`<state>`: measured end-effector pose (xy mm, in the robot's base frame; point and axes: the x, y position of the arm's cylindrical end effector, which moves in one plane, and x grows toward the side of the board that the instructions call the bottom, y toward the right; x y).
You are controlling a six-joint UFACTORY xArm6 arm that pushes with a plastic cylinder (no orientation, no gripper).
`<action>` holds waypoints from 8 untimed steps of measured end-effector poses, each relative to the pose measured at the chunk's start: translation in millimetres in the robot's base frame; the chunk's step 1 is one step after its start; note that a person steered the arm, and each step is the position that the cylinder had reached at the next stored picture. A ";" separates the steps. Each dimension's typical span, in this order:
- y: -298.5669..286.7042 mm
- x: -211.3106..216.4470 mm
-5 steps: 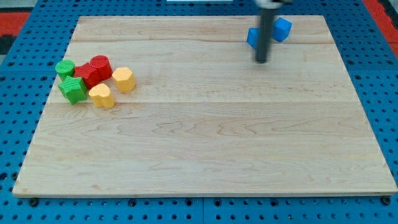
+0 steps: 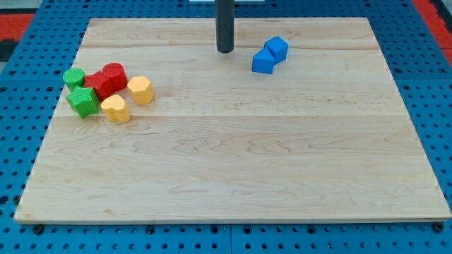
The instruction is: Place the blue cube horizontally right to the red circle
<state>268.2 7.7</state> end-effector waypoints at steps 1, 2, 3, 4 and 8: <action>94.6 -22.7; 116.7 -22.3; 50.9 31.3; 3.0 87.2; -38.6 135.5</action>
<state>403.7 -30.9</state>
